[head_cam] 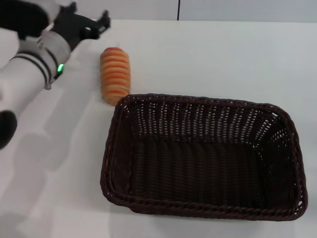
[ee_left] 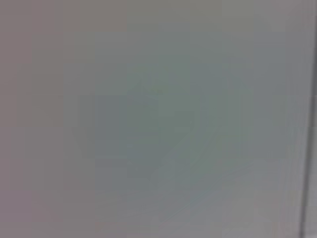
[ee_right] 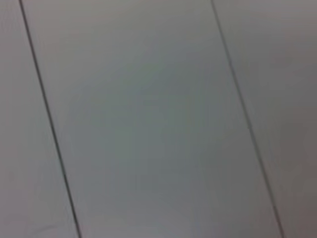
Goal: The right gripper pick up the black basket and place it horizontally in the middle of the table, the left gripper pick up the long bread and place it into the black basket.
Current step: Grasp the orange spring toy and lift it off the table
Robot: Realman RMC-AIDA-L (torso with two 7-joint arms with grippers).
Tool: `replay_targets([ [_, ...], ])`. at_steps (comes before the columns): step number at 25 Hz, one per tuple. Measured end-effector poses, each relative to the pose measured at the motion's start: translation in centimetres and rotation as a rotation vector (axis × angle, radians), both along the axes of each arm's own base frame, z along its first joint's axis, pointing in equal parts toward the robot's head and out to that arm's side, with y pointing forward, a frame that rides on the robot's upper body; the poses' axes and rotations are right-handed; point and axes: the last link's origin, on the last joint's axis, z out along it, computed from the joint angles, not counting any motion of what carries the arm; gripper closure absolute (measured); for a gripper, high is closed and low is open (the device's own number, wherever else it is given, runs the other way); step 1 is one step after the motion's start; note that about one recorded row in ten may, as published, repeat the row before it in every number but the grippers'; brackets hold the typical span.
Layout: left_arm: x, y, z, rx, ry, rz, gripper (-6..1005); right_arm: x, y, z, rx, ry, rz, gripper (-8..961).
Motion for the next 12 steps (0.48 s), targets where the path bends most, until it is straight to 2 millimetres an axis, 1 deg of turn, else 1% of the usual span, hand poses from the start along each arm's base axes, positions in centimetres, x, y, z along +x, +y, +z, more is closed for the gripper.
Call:
replay_targets([
  [3,1.6,0.2,-0.5,-0.119,0.055,0.07,206,0.4,-0.8,0.0,-0.001,-0.008,-0.021,143],
  [5,2.3,0.2,-0.7,-0.159,0.075,0.096,206,0.6,-1.0,0.0,-0.004,-0.013,-0.029,142],
  [7,2.3,0.2,-0.7,-0.159,0.075,0.096,207,0.7,-1.2,0.0,-0.004,-0.015,-0.034,142],
  [8,2.7,0.1,-0.8,-0.188,0.089,0.117,207,0.7,-1.2,0.0,-0.006,-0.017,-0.036,142],
  [9,3.8,-0.2,-0.9,-0.239,0.099,0.145,207,0.8,-1.2,-0.1,-0.009,-0.02,-0.038,142],
  [12,4.3,-0.4,-0.8,-0.274,0.097,0.176,208,0.9,-1.1,-0.2,-0.02,-0.03,-0.043,142],
])
